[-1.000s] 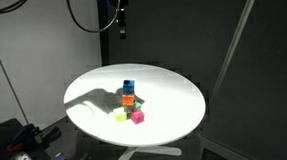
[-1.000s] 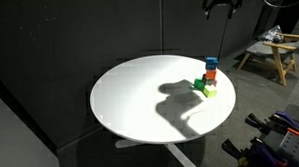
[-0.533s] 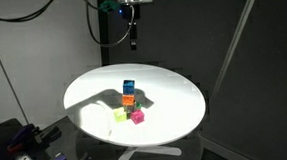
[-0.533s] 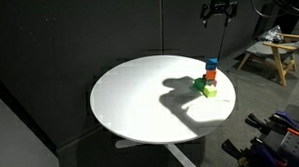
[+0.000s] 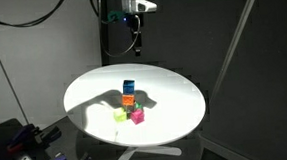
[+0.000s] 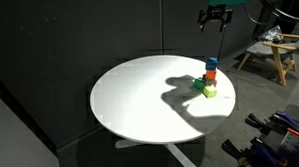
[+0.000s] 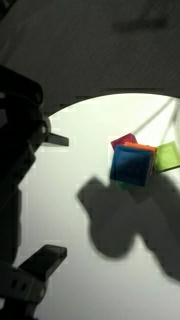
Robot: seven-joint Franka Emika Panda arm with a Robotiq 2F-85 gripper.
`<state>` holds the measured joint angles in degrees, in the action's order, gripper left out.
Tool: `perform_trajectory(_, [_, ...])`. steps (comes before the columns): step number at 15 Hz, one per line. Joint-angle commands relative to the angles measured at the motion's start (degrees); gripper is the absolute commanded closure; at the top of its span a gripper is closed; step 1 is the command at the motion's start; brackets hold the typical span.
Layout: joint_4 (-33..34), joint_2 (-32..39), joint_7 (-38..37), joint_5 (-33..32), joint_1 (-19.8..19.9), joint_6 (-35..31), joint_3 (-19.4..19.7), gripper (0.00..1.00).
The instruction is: Put the blue building block on the table
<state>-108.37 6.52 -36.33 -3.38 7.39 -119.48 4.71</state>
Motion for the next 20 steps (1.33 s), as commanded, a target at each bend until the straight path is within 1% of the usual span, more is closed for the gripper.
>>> perform_trajectory(1, [-1.36, -0.11, 3.90, 1.92, -0.62, -1.08, 0.90, 0.00])
perform_trajectory(5, [-3.86, -0.23, 3.35, 1.29, -0.92, -3.85, 1.13, 0.00])
perform_trajectory(7, [-5.29, -0.49, 1.85, 0.06, -1.18, -5.91, 1.36, 0.00])
perform_trajectory(11, [-6.92, -0.72, 2.20, 0.29, -1.30, -8.82, 1.65, 0.00])
perform_trajectory(12, [-5.51, 0.50, 2.17, 0.66, -1.36, -7.46, 1.62, 0.00])
perform_trajectory(20, [-5.79, 0.50, 2.17, 0.65, -1.42, -7.91, 1.72, 0.00])
